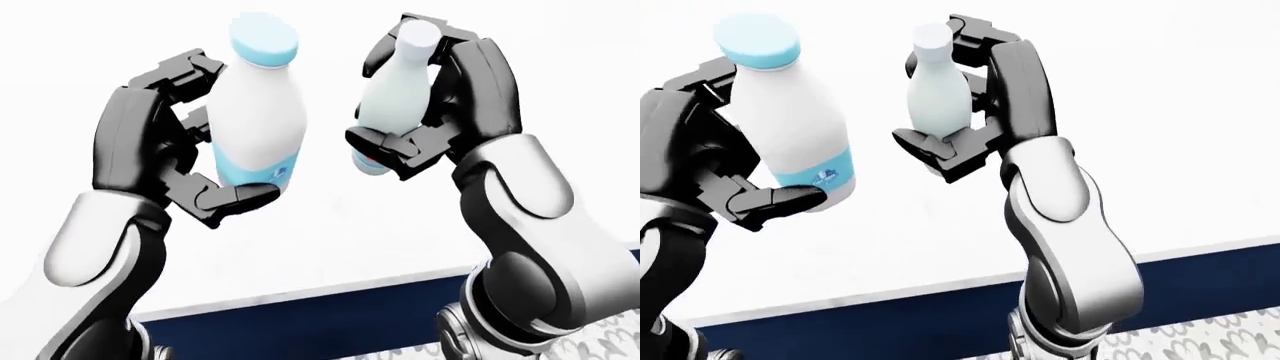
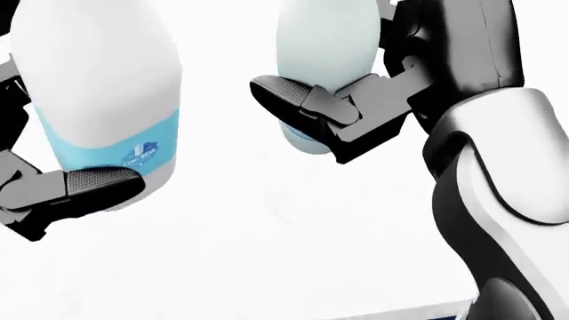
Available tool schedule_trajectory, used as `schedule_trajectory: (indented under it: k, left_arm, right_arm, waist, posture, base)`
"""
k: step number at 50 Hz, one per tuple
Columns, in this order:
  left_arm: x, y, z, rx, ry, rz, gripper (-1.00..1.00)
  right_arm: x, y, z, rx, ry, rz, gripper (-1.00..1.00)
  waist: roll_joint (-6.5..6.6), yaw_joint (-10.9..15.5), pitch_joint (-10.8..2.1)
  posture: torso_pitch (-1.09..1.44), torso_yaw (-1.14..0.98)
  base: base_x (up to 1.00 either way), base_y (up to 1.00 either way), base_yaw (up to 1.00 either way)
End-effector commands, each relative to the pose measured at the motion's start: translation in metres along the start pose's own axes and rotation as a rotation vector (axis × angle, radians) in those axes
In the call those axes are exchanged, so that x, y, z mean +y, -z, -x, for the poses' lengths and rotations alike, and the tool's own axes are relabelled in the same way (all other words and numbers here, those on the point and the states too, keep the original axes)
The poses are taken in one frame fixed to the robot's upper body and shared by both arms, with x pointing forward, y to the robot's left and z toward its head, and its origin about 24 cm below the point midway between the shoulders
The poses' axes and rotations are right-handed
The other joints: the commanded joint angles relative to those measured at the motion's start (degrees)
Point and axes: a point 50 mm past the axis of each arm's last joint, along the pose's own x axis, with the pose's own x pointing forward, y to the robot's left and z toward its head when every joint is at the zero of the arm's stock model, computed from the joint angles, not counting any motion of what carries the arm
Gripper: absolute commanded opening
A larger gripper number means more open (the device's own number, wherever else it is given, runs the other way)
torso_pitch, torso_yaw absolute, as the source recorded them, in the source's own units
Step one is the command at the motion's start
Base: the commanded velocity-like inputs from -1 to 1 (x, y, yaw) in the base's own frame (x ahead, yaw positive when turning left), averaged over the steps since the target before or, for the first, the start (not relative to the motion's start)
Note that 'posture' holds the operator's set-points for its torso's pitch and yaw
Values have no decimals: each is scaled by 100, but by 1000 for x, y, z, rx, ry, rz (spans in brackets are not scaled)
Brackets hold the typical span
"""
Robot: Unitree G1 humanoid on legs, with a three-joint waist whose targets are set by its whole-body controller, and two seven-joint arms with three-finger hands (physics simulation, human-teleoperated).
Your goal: Move the drinks to the dining counter.
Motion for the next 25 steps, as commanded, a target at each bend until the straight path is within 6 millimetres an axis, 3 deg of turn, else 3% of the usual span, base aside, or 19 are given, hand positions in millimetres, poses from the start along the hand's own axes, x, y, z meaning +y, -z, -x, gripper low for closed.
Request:
schedule_trajectory:
  k: [1, 9, 25]
  left_arm:
    - [3, -10, -1, -80, -30, -9, -100]
    - [4, 11, -27, -34, -45, -10, -100]
    - [6, 52, -43, 20, -93, -29, -100]
  right_arm:
    - [-2, -19, 3, -109, 14, -1, -100]
    - [-2, -20, 2, -113, 16, -2, -100]
    - [-2, -17, 3, -114, 17, -8, -100]
  waist:
    - [3, 4, -170]
    - [-23, 9, -153]
    - [-65, 23, -162]
  posture:
    - [0, 0]
    - [0, 0]
    - [0, 0]
  base:
    - [0, 0, 0]
    - [0, 0, 0]
    - [0, 0, 0]
